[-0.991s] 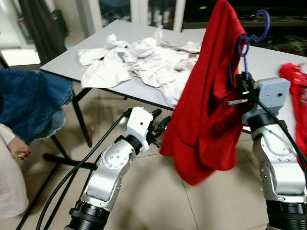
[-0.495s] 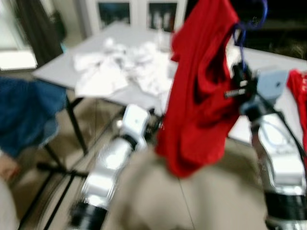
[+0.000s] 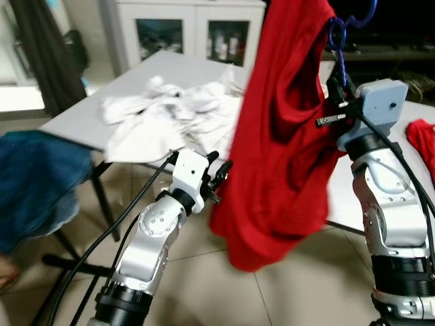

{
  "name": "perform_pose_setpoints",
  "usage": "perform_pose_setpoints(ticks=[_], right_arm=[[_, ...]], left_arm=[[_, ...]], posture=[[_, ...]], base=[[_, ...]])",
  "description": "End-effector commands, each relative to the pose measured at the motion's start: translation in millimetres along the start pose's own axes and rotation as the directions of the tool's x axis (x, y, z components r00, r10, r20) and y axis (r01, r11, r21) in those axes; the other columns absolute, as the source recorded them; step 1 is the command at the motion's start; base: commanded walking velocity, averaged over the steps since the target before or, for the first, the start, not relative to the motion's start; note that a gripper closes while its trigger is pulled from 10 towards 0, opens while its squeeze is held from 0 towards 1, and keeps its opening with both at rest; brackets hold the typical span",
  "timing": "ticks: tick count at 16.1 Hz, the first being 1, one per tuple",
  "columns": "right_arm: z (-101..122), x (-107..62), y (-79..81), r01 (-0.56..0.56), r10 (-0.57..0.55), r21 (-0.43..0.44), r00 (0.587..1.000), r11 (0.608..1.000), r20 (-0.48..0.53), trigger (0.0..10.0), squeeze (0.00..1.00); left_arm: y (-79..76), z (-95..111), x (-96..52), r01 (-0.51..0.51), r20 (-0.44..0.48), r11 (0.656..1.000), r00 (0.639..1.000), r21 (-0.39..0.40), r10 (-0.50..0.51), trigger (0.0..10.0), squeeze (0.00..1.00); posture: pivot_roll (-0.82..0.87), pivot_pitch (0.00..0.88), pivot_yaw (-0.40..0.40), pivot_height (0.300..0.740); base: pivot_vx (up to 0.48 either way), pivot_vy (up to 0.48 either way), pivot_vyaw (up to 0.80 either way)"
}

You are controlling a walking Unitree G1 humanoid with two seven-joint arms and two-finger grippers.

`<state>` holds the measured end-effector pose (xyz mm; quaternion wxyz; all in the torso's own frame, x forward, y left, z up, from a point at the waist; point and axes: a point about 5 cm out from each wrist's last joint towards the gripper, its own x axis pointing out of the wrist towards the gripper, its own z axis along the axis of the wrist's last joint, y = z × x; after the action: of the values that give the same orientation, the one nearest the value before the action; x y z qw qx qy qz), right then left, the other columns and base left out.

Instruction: Hang hanger

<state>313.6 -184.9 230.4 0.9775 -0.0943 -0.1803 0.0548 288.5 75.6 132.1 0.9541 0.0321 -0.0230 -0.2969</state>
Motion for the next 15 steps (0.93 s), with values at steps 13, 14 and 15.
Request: perform_pose_setpoints(ticks=[13,14,15], right_arm=[[-7.4,5.8,5.9,-0.091,0.09,-0.016,0.995,0.996,-0.05,10.0,0.0],[-13.6,3.7,8.6,-0.13,0.128,-0.011,0.988,0.991,-0.085,10.0,0.0],[-21.5,-0.2,12.4,-0.174,0.17,-0.017,0.977,0.985,-0.129,10.0,0.0]], left_arm=[[-0.9,4.1,2.0,0.012,0.007,1.0,1.0,0.029,-0.012,10.0,0.0],[-0.9,4.1,2.0,0.012,0.006,0.999,1.0,0.03,-0.012,10.0,0.0],[-0.9,4.1,1.8,0.011,0.005,0.999,1.0,0.031,-0.011,10.0,0.0]], posture=[[-0.04,0.0,-0.041,0.74],[-0.04,0.0,-0.042,0.74],[-0.04,0.0,-0.042,0.74]], base=[[0.445,0.0,0.0],[0.442,0.0,0.0],[0.442,0.0,0.0]])
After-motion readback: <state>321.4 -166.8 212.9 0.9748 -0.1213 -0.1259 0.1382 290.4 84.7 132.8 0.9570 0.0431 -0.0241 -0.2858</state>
